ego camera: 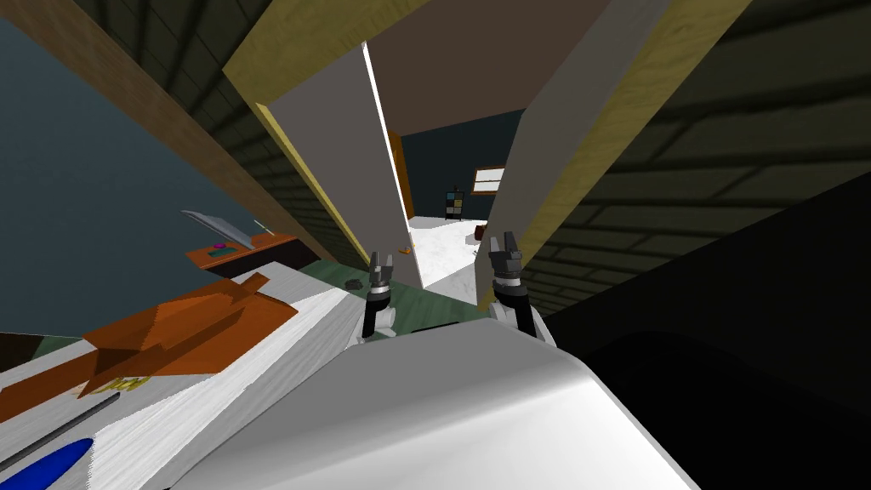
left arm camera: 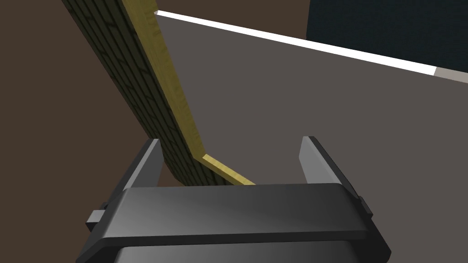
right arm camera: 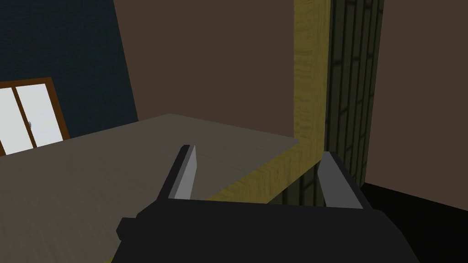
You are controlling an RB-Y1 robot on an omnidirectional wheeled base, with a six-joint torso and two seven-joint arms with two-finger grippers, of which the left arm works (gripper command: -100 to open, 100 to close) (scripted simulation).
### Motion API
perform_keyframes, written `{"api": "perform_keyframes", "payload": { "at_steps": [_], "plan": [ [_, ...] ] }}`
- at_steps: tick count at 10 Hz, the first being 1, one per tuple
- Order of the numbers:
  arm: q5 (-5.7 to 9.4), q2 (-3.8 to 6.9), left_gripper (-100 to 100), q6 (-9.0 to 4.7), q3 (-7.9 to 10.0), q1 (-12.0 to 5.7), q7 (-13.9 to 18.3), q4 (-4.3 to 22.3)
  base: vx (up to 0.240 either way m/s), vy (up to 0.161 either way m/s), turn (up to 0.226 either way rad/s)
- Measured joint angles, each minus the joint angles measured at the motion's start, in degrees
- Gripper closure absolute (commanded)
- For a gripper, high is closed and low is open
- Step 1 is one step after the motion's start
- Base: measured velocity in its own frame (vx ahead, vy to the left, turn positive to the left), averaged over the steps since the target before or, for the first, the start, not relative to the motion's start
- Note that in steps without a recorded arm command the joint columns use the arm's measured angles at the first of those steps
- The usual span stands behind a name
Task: Push the door open
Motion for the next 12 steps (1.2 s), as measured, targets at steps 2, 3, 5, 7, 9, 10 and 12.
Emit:
{"api": "perform_keyframes", "payload": {
  "at_steps": [2,3,5,7,9,10,12],
  "plan": [
    [-0.01,0.42,-100,-0.54,-0.32,-1.38,0.2,3.1,0.057,0.033,-0.057],
    [-0.09,0.39,-100,-0.7,-0.54,-1.69,0.1,4.2,0.069,0.04,-0.043],
    [0.03,0.9,-100,-1.22,-0.53,-2.81,0.3,6.9,0.05,0.03,-0.046],
    [0.02,1.2,-100,-1.84,-0.77,-4.67,0.4,10.7,0.069,0.037,-0.058],
    [0.06,1.56,-100,-2.23,-0.91,-5.76,0.6,13.7,0.063,0.042,-0.064],
    [0.1,1.91,-100,-2.11,-1.02,-6.69,0.8,15.1,0.055,0.037,-0.033],
    [0.13,2.19,-100,-2.81,-1.18,-7.84,0.9,18.2,0.038,0.032,-0.041]
  ]
}}
